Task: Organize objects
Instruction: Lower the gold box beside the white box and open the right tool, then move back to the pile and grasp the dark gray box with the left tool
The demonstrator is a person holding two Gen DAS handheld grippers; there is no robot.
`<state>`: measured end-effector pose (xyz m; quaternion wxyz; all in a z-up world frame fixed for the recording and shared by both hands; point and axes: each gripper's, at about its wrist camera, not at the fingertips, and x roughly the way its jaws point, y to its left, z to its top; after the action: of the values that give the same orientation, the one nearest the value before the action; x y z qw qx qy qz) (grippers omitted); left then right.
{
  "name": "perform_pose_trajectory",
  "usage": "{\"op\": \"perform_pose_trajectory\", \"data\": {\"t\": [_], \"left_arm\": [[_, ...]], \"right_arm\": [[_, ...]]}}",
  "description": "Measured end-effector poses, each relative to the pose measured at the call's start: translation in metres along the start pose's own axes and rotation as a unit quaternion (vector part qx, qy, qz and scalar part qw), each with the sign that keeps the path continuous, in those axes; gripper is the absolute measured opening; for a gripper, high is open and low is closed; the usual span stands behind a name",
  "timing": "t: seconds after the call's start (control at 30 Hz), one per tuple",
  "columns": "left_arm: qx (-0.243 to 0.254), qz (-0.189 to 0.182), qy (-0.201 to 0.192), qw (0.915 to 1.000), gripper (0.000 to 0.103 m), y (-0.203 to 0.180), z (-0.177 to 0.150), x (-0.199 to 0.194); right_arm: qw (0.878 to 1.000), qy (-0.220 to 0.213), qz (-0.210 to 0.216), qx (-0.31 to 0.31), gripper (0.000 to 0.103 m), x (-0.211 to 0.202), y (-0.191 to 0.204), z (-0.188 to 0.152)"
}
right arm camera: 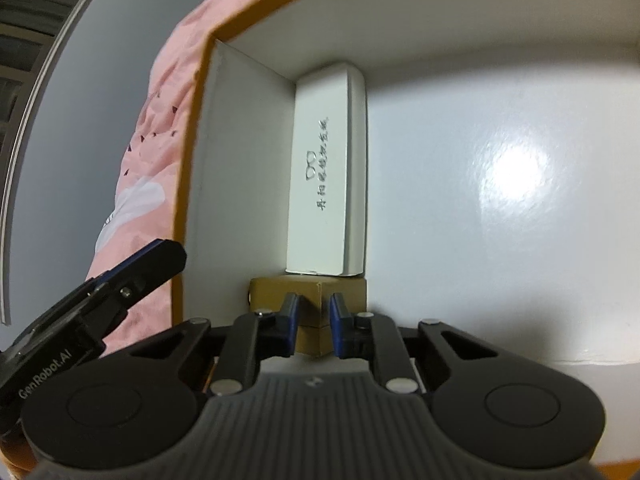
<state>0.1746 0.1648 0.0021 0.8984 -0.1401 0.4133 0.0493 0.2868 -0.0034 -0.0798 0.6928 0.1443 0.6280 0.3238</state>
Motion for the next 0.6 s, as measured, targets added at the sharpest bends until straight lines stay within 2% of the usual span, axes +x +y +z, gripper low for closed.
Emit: {"op": "perform_pose_trajectory", "data": {"t": [0.1, 0.2, 0.27, 0.3, 0.47, 0.6], "left_arm": [[0.011, -0.01, -0.023, 0.9996, 0.026, -0.013, -0.006, -0.02], [0.026, -0.028, -0.043, 0.9984, 0.026, -0.029, -0.015, -0.042], [0.035, -0.039, -0.051, 0.9973, 0.026, -0.04, -0.021, -0.055], [0.039, -0.044, -0.054, 0.9968, 0.026, -0.045, -0.025, -0.06], [0.043, -0.079, -0.044, 0.995, 0.026, -0.066, -0.051, -0.072], [0.071, -0.095, -0.016, 0.9928, 0.026, -0.085, -0.076, -0.066]], "right_arm": [[0.999, -0.032, 0.011, -0.024, 0.02, -0.028, 0.009, -0.011], [0.995, -0.079, 0.005, -0.061, 0.021, -0.065, 0.017, -0.032], [0.991, -0.107, -0.006, -0.08, 0.035, -0.087, 0.018, -0.05], [0.989, -0.121, -0.009, -0.088, 0.038, -0.098, 0.017, -0.061], [0.976, -0.195, -0.04, -0.087, 0.04, -0.14, -0.004, -0.122], [0.971, -0.213, -0.077, -0.07, 0.042, -0.159, -0.023, -0.165]]}}
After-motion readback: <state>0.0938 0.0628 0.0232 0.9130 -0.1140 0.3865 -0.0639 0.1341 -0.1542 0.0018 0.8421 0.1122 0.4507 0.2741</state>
